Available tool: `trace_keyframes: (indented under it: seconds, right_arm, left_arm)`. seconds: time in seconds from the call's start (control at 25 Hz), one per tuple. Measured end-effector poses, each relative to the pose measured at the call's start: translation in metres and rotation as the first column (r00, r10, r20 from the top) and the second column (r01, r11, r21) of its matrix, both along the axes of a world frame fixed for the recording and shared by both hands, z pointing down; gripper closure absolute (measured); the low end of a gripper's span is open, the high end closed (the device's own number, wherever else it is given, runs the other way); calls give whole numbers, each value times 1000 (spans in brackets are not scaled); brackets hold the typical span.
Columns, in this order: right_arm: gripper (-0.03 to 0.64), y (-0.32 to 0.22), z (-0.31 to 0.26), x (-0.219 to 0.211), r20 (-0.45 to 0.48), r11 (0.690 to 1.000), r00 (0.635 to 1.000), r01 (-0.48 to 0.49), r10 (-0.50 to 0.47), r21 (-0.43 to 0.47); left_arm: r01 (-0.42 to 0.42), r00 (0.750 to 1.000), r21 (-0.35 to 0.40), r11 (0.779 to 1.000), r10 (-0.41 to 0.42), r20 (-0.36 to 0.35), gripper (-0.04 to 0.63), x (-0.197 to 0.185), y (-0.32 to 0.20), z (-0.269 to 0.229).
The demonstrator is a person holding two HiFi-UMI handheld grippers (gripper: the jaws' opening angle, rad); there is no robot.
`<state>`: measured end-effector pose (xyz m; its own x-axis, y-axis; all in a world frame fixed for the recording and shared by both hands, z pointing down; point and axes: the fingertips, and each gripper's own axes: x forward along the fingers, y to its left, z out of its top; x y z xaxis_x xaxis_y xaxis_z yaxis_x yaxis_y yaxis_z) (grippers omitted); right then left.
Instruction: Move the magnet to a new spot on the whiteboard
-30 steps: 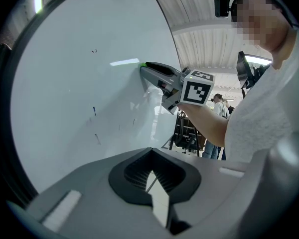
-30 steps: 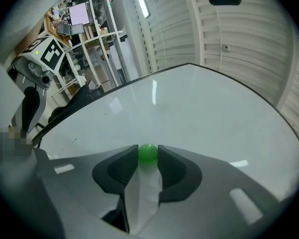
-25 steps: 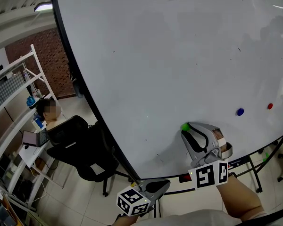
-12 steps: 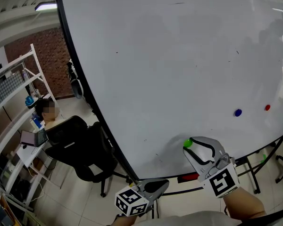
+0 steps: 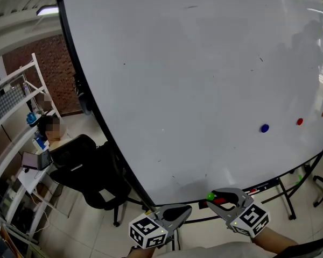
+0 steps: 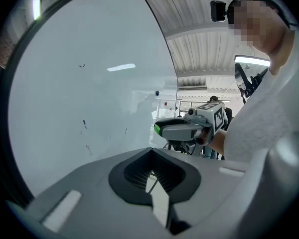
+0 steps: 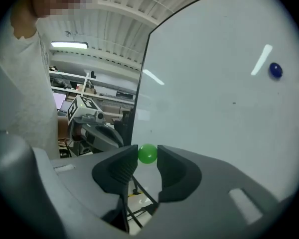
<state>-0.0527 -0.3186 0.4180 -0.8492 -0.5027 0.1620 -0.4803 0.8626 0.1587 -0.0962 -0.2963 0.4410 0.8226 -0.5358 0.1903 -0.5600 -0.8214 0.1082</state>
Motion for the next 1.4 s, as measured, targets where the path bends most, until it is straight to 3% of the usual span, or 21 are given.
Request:
trace_keyframes:
  seconds: [0.28,0.56,0.8,1.4]
  right_arm:
    - [492,15,39,5,16,992,1000,12,-10,-125]
    - [492,14,44,1,23,990,999,27,-24,-141]
    - [492,19,45,0,23,988,999,38,-35,-150]
    - [492,25,43,-1,27,988,998,52,-49,-142]
  left_arm:
    - [-8,1000,-9,1000,8,1,612,9,9,1]
    - [-9,999,2,1000,9,40,615,16,14,5]
    - [-11,1000,-10,1000,10,-11,612,20,18,1]
    - [-6,1000,-15,1000,6,0,612,21,21,1]
